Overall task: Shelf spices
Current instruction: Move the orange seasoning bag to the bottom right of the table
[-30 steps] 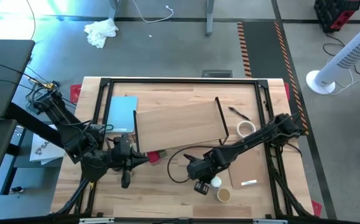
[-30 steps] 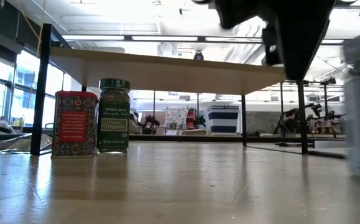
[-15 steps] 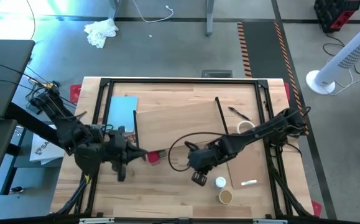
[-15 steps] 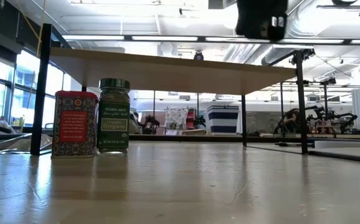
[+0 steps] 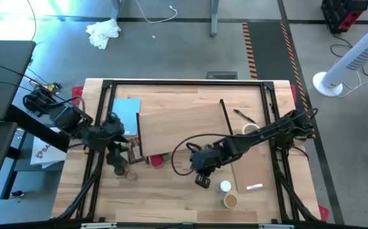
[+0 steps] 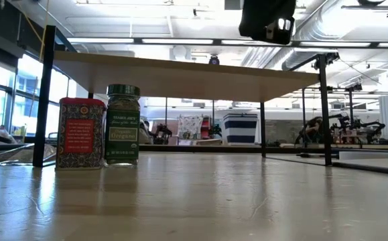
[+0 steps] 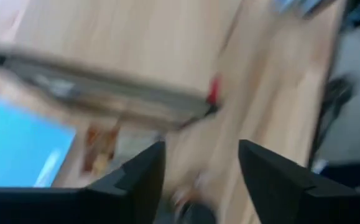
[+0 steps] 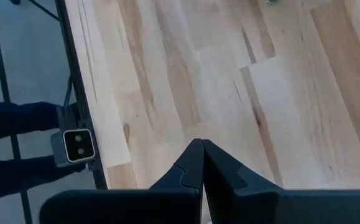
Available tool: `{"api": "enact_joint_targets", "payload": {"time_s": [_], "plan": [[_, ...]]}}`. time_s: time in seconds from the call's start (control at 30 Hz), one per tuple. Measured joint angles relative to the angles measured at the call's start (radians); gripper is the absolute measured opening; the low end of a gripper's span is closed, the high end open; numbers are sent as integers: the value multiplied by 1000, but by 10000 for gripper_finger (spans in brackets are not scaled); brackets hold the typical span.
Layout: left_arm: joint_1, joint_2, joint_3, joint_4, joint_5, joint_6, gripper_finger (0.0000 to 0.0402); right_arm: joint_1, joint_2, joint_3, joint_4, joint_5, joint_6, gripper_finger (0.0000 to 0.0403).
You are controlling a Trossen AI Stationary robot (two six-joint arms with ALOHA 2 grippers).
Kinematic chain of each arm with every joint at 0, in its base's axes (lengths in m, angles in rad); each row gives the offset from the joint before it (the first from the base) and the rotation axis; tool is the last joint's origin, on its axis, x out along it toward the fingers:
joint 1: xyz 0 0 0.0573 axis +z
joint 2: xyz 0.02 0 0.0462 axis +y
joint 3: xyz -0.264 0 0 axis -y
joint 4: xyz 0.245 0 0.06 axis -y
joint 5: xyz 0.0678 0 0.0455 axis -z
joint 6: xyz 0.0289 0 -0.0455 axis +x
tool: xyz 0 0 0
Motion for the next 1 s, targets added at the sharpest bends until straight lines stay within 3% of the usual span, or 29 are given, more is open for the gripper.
{"api": "enact_joint_targets", "payload": {"time_s": [0.23,0.43,0.7,1.0], "plan": [[77,64,-59,-186,18,90,266,-18,0,0,-12,30,-47,0],[194,69,-270,-32,197,197,275,-48,0,0,-13,30,-86,0],[382,69,-466,199,243,290,276,-64,0,0,-12,26,-95,0],[556,76,-551,334,285,556,276,-64,0,0,24,26,-42,0]]}}
